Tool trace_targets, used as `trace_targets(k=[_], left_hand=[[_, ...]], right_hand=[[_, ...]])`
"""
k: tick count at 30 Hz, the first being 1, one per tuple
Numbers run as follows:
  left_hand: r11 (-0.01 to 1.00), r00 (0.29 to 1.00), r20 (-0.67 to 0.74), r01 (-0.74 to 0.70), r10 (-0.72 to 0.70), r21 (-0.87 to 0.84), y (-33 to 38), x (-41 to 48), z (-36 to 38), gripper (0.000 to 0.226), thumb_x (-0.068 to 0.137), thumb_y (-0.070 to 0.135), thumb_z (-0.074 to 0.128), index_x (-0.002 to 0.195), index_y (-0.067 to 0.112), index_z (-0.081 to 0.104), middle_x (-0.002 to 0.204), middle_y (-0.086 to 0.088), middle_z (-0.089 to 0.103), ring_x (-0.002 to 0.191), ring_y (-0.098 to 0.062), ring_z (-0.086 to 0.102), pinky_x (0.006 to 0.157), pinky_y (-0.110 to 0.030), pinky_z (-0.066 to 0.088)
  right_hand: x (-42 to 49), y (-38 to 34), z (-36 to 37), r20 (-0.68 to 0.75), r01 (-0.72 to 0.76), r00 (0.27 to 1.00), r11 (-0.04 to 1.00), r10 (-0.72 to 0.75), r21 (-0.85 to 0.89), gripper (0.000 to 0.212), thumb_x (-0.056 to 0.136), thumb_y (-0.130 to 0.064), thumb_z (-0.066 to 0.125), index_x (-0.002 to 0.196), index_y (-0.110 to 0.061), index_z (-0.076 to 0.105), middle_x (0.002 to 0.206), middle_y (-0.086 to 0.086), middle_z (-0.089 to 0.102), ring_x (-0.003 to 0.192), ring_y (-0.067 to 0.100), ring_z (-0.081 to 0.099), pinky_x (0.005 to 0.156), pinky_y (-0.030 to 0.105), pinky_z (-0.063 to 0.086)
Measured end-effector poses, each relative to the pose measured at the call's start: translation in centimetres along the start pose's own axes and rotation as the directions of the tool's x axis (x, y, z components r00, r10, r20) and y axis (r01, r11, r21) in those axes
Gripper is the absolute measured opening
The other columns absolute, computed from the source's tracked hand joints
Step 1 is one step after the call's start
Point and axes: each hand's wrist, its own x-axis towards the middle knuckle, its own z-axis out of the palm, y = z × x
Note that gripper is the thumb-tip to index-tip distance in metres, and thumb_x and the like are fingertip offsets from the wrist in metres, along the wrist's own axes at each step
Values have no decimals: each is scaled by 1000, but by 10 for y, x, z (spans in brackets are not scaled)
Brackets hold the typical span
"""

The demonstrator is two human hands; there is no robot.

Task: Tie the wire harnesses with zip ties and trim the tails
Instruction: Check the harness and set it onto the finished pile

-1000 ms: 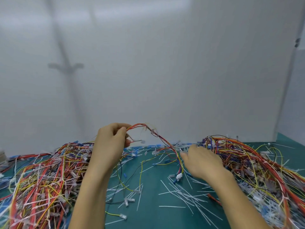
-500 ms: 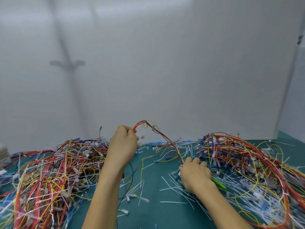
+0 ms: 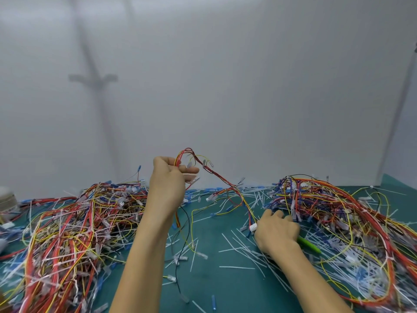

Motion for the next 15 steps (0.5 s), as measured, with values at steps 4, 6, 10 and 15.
trace_targets(k=[4,6,10,15], left_hand=[[984,986,-7,-169,169,-62,9,-5,-1,31,97,-5,24,93,20,44,81,1,73,79,-18,69,61,-19,50],[964,971,0,-238,239,-120,15,-9,-3,29,95,-4,29,92,18,47,76,5,74,79,-13,70,66,-19,51],[930,955,1,-289,296,-227,21,-15,-3,26,94,0,33,88,16,52,74,6,72,81,-13,71,81,-31,49],[960,978,9,-202,208,-193,17,-11,-6,29,89,-4,33,83,15,53,67,4,69,76,-13,69,72,-27,51]], right_hand=[[6,3,0,-33,147,989,983,-145,106,55,95,-30,50,142,-7,33,144,18,41,132,37,40,102,49,41],[10,0,1,-53,265,963,899,-264,349,47,95,-24,49,138,-10,37,134,14,52,124,33,47,102,49,42],[11,-14,7,-106,276,960,808,-260,520,48,100,-40,45,143,-20,36,129,2,61,131,27,43,108,48,27],[15,-9,7,-289,311,945,703,-156,639,25,94,-25,63,119,-23,69,103,-6,75,110,16,62,97,34,45]])
